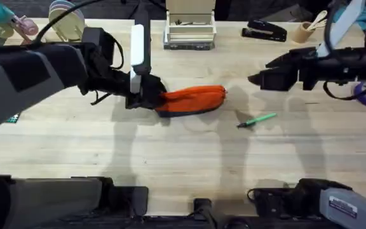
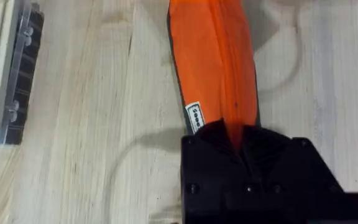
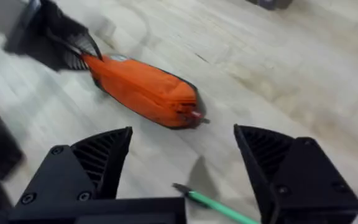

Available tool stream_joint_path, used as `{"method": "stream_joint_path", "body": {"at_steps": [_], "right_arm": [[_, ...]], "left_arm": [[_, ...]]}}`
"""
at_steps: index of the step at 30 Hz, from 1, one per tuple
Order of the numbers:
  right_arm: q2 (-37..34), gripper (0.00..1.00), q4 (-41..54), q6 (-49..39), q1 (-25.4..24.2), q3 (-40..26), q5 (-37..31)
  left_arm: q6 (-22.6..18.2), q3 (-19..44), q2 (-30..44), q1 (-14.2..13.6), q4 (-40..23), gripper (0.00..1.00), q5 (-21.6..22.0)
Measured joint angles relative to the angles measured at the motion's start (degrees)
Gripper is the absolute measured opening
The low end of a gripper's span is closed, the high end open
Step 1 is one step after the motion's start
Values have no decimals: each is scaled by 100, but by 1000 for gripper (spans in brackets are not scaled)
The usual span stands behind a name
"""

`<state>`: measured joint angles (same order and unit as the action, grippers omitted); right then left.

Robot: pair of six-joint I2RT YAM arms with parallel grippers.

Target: Unzip the bag, pick up the pens from the table one at a time and place them inside, then zip the bag closed.

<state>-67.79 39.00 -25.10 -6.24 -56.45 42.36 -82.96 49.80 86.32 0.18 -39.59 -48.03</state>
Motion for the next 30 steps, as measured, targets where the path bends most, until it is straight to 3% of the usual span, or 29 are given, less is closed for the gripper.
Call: {"method": "stream_joint_path", "body": {"at_steps": [14,30], "right_arm": [[-434,996,-232,-2893,0,0,-364],[-1369,997,-621,-4468,0,-2,-91]], "left_arm": [[0,-1,-1,0,2,44,0],[0,0,-2,0,2,44,0]]}}
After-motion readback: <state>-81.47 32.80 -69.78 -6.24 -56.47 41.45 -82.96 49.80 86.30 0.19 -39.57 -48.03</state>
